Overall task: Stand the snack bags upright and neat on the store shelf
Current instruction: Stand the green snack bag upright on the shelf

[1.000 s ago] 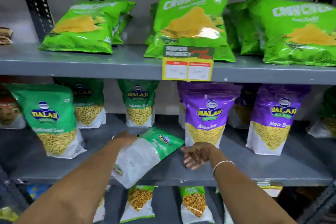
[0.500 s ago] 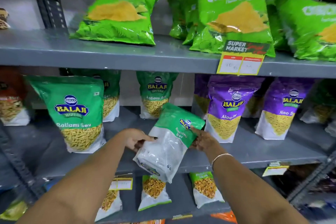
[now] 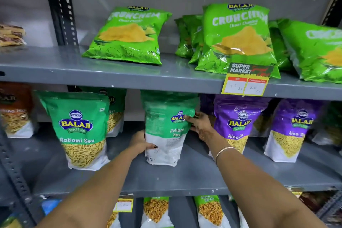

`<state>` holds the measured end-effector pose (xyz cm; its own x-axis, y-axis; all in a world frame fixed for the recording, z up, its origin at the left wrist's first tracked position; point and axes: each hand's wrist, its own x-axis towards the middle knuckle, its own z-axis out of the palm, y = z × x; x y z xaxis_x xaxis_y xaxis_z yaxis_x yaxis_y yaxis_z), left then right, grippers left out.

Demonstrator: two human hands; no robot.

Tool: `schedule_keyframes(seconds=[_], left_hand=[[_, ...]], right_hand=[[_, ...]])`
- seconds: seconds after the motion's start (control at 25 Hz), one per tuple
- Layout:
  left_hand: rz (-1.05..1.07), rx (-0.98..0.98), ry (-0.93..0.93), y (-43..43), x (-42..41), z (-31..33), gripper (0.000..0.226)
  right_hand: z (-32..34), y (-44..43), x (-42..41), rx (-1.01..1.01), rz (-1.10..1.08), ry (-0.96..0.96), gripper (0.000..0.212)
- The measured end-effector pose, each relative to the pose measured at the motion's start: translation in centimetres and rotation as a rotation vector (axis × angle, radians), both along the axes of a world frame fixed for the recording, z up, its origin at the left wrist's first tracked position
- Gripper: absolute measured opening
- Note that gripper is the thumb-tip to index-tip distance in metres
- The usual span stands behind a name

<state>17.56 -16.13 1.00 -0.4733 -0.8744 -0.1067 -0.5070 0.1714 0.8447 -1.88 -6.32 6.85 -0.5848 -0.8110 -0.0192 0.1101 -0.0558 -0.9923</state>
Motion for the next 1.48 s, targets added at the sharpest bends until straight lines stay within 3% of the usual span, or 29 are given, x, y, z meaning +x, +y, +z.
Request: schedule_keyframes(seconds=[0.12,0.28,0.32,0.44,0.48,0.52,0.64,0.76,0.88,0.96,1.08,1.16,1.32,1.48], left_hand=[[0.106,-0.079,0.009,0.0,-0.6,-1.4,0.066],[0.073,-0.038,-0.012,-0.3,-0.6,-1.3,0.07],[0.051,-0.007,0.001,-0.5,-0.4,-1.4,0.071],[-0.008,0.104,0.026,-0.8,0.3,-1.6,0.064],[-0.023,0.13,0.004,-0.8,0.5,-1.4,0.056],[-0.039,0.16,-0.031,-0.7,0.7,-1.1,0.046],[-0.103,0.325,-0.116,-0.8,1.5,0.2,0.024],[-0.246,0.469,-0.172,-0.8,2.1,0.7,0.026],[-0.206,0.421,-0.129,-0.6,2.1,-0.2,0.016],[-0.105,0.341,-0.03,-0.4,1.6,-0.7,0.015],[-0.096,0.306,0.077,0.2,0.5,-0.5,0.075],[-0.146,0.323,0.097,0.9,-0.1,0.1,0.093],[-0.163,0.324,0.087,1.5,-0.4,0.6,0.09],[-0.11,0.295,0.089,1.0,-0.3,0.4,0.061]], right_hand=[[-0.8,-1.1,-0.3,-0.022,0.017,0.013,0.019],[-0.5,-0.3,0.5,-0.004,0.038,0.0,0.01],[-0.9,0.2,0.4,0.062,0.089,0.031,0.019],[-3.7,1.4,0.2,0.401,0.303,0.148,0.084],[-4.6,1.6,0.4,0.511,0.316,0.191,0.095],[-5.6,1.5,0.5,0.568,0.317,0.19,0.092],[-6.4,0.9,1.7,0.495,0.268,0.088,0.026],[-6.6,0.4,2.3,0.449,0.179,0.125,0.027],[-6.0,0.9,2.0,0.458,0.272,0.18,0.017],[-5.3,1.6,1.6,0.487,0.48,0.205,0.043],[-4.7,1.8,2.3,0.538,0.622,0.283,0.083],[-4.9,1.3,3.0,0.537,0.565,0.379,0.094],[-5.5,1.2,2.6,0.453,0.501,0.445,0.095],[-5.7,2.0,0.7,0.35,0.435,0.407,0.071]])
